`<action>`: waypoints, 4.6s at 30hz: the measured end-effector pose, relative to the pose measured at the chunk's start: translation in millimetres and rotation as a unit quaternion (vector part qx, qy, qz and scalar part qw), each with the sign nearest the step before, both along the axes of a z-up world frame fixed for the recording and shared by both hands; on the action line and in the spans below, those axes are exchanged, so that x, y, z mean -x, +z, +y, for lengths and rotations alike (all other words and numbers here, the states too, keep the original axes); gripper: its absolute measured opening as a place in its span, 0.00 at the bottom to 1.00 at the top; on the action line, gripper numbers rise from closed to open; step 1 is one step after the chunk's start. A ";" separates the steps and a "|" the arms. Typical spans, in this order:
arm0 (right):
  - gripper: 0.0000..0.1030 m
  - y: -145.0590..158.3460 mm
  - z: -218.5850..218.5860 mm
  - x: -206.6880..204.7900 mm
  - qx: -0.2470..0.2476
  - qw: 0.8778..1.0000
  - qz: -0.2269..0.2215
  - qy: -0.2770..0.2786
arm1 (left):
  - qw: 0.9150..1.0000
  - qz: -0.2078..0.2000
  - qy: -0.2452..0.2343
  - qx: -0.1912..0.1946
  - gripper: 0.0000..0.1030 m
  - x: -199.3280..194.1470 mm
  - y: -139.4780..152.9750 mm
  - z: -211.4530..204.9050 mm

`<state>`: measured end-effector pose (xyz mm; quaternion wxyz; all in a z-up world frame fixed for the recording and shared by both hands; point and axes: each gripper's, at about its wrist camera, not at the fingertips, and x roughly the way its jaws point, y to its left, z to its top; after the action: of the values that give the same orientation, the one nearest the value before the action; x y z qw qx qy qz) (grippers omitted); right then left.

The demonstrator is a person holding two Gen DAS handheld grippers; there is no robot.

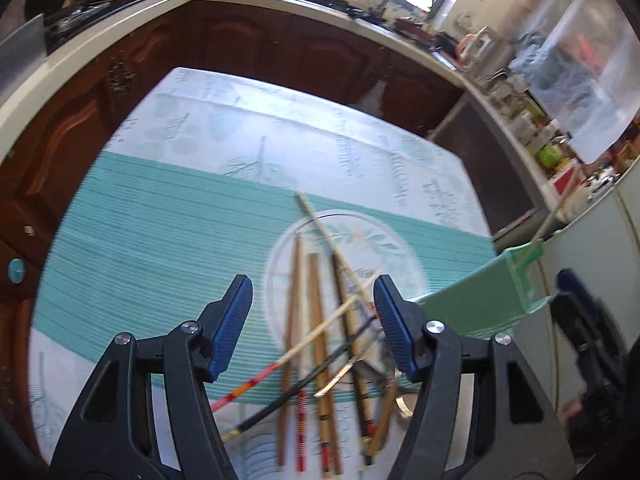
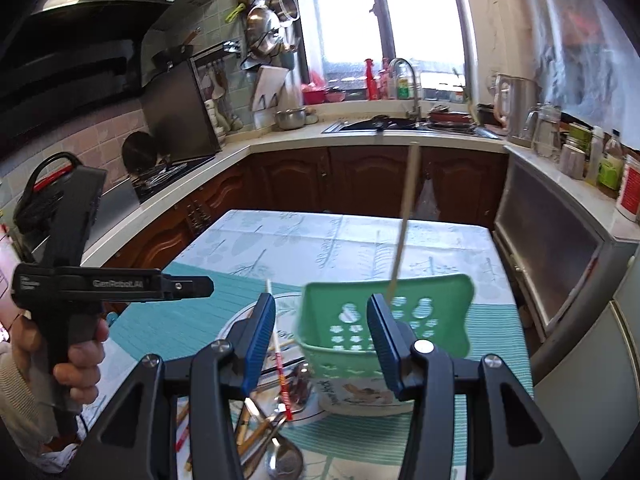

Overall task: Organize utensils
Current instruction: 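Lower the right gripper to the pile and grasp another chopstick, then lift the chopstick with the right gripper and drop it into the green holder, then move the left gripper back over the chopstick pile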

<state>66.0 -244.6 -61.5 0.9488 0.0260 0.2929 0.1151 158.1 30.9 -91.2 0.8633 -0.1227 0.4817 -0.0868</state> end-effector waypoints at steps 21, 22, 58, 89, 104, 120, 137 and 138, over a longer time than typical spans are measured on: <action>0.30 -71.7 127.9 -166.3 0.115 0.936 0.329 0.053 | 0.995 0.073 -0.013 -0.068 0.49 -12.9 -37.0 39.9; 0.28 -81.6 129.5 -170.5 0.120 0.930 0.344 0.049 | 0.995 0.076 -0.012 -0.063 0.48 -13.8 -38.8 42.8; 0.05 30.1 78.2 -60.1 0.012 0.992 0.118 0.030 | 0.997 -0.031 -0.052 -0.043 0.43 29.8 55.2 -15.0; 0.05 41.3 -17.9 -35.5 -0.048 0.973 -0.198 -0.109 | 0.991 -0.084 -0.079 -0.066 0.43 -17.7 73.1 -97.3; 0.27 -28.7 -4.7 -4.5 -0.003 0.990 -0.110 -0.085 | 0.993 -0.062 -0.083 -0.048 0.43 16.5 39.1 -76.7; 0.49 -42.4 -44.2 22.6 -0.039 0.993 -0.072 -0.087 | 0.993 -0.034 -0.104 -0.048 0.43 47.5 10.2 -74.3; 0.54 -52.6 -41.1 20.5 -0.009 0.999 -0.042 0.015 | 0.995 -0.026 -0.090 -0.044 0.43 49.2 7.5 -67.8; 0.54 -53.1 -36.0 22.0 0.004 0.999 -0.045 0.008 | 0.995 -0.027 -0.090 -0.044 0.43 49.6 7.7 -67.5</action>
<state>44.0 -280.6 -114.6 0.9602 0.0144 0.2505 0.1224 108.5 -36.7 -83.5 0.8692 -0.0385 0.4708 -0.1462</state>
